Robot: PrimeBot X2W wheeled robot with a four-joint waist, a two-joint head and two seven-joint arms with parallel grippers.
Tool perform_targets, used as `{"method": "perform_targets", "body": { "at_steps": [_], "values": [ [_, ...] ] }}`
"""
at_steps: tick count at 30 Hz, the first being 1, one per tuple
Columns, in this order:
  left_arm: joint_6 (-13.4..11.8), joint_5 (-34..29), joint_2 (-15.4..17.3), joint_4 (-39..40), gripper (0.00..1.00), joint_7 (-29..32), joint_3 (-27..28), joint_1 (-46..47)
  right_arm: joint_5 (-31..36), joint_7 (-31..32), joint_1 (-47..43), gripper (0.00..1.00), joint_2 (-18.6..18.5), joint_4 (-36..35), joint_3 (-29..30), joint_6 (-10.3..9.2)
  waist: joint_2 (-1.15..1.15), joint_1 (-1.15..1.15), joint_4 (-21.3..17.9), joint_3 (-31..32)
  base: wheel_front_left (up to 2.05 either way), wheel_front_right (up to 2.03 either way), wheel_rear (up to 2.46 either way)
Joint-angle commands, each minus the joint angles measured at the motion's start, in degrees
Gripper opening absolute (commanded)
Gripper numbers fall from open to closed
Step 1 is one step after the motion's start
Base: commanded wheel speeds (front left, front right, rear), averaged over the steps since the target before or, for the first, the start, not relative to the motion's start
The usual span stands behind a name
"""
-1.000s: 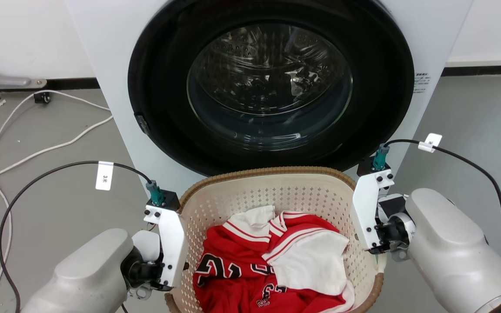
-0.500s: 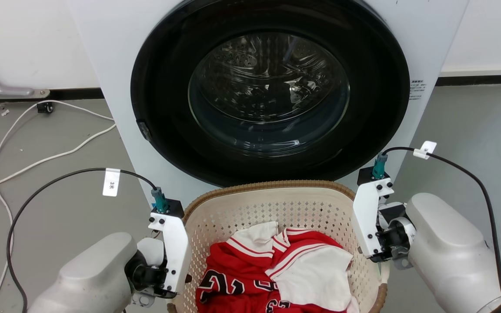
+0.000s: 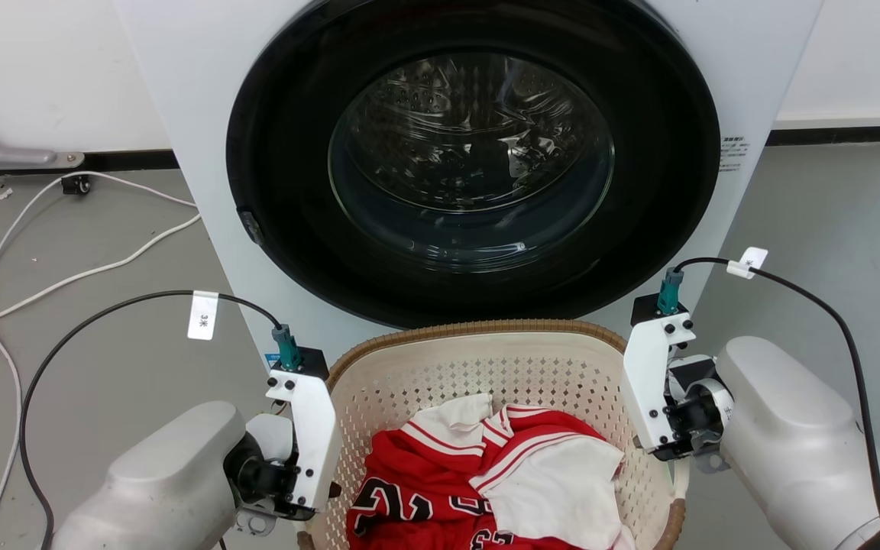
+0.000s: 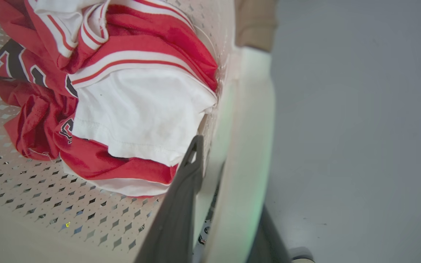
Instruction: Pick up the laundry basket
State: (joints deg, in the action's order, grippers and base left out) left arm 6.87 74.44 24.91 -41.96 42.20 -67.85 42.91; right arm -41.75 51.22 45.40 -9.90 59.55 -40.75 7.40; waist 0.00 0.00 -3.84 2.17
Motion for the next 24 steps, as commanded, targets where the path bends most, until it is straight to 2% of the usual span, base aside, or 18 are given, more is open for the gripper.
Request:
{"method": "perform_targets", "body": {
  "at_steps": [1, 24],
  "values": [
    [1.0, 0.2, 0.2, 0.3, 0.0, 0.7, -0.6, 0.6, 0.1, -0.3, 1.3, 0.0, -1.1, 0.1, -0.3, 0.16, 0.0, 0.0, 0.0, 0.0, 0.0, 0.0, 0.0],
    [1.0, 1.8, 0.3, 0.1, 0.0, 0.9, -2.7, 1.2, -1.4, -1.0, 2.5, 0.0, -0.9, 1.7, -2.6, 0.16, 0.0, 0.0, -0.1, -0.1, 0.0, 0.0, 0.0]
  ]
}}
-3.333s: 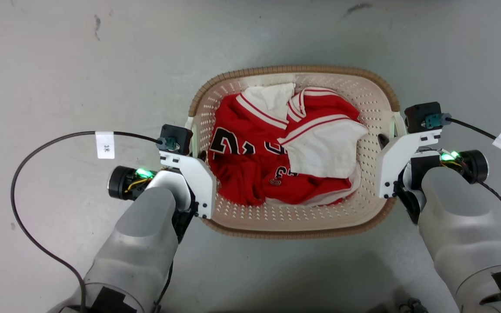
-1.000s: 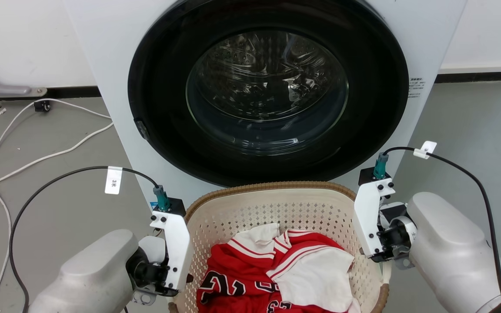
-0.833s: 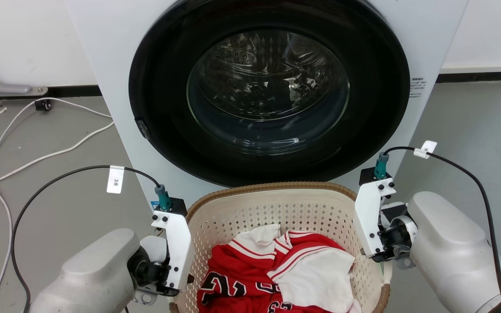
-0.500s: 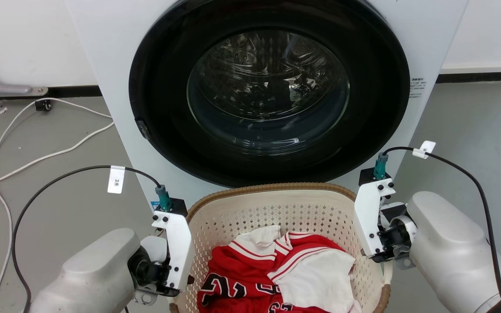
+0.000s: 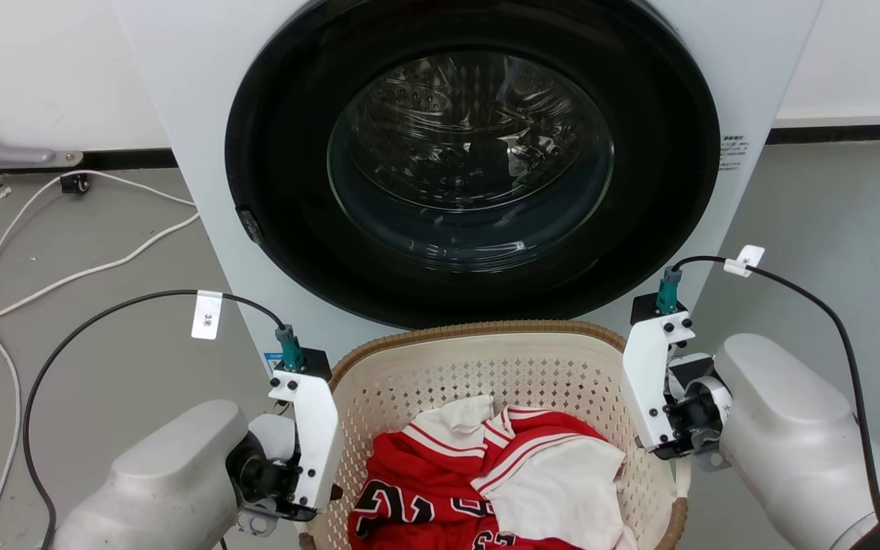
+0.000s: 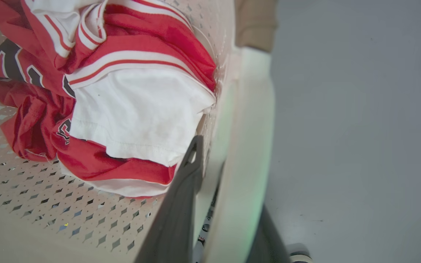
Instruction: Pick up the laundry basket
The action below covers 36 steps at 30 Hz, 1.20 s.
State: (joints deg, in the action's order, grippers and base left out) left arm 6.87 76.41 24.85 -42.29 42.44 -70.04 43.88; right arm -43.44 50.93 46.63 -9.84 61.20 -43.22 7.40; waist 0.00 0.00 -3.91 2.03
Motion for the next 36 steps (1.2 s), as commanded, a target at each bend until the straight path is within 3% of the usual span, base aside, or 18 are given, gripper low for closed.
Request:
{"method": "perform_targets", "body": {
  "at_steps": [1, 36],
  "values": [
    [1.0, -0.1, 0.4, 0.4, 0.0, 0.7, -0.6, 0.2, 0.2, -0.8, 1.3, 0.0, -0.9, 0.1, -0.2, 0.15, 0.0, 0.0, 0.0, 0.0, 0.0, 0.0, 0.0],
    [1.1, 1.0, 0.4, 0.5, 0.0, -0.3, -2.4, 0.7, -2.1, -1.7, 2.4, 0.0, -1.3, 1.4, -3.2, 0.16, 0.0, 0.0, -0.1, 0.2, 0.0, 0.0, 0.0]
  ]
}}
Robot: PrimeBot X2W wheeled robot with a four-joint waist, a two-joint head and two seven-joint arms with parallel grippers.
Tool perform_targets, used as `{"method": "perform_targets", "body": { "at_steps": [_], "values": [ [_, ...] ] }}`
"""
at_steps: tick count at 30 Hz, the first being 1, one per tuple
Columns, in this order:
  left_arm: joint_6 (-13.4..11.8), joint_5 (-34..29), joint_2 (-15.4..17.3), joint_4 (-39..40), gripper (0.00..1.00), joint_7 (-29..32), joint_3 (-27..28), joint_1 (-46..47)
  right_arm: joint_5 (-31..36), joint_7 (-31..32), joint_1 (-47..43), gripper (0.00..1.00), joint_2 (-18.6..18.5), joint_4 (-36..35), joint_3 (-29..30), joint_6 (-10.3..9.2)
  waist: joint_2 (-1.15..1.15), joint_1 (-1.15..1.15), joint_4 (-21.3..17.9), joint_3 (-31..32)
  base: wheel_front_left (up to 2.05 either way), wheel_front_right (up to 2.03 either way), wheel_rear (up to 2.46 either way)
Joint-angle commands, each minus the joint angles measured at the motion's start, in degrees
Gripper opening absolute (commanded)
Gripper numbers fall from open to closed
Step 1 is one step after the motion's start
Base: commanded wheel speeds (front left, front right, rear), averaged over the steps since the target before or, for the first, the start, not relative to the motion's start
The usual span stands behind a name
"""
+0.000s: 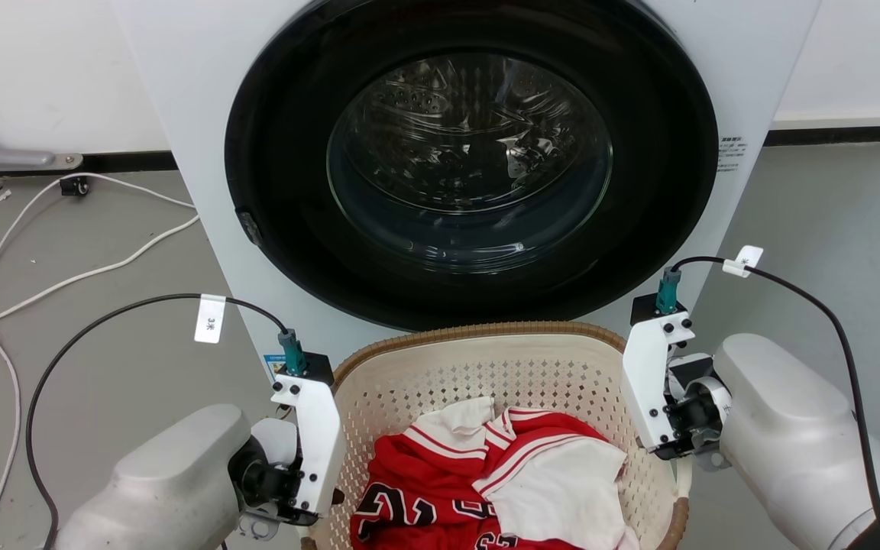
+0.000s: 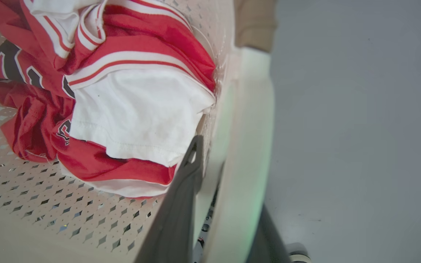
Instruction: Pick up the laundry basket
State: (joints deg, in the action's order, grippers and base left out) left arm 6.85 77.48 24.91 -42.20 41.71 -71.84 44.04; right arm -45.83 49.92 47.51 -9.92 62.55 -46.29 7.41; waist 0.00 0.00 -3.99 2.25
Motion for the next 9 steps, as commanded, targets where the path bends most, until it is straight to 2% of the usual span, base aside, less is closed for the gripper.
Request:
{"method": "perform_targets", "body": {
  "at_steps": [1, 9],
  "values": [
    [1.1, 0.0, 0.3, 0.4, 0.0, 0.5, -0.6, 0.5, 0.3, -0.7, 1.5, 0.0, -1.2, 0.1, -0.2, 0.15, 0.0, 0.0, 0.0, 0.0, 0.0, 0.0, 0.0],
    [1.1, 0.2, 0.4, 0.2, 0.0, 0.4, -0.9, 0.6, -0.3, -0.9, 1.6, 0.0, -1.4, 0.3, -0.8, 0.14, 0.0, 0.0, 0.1, 0.0, 0.0, 0.0, 0.0]
  ]
}}
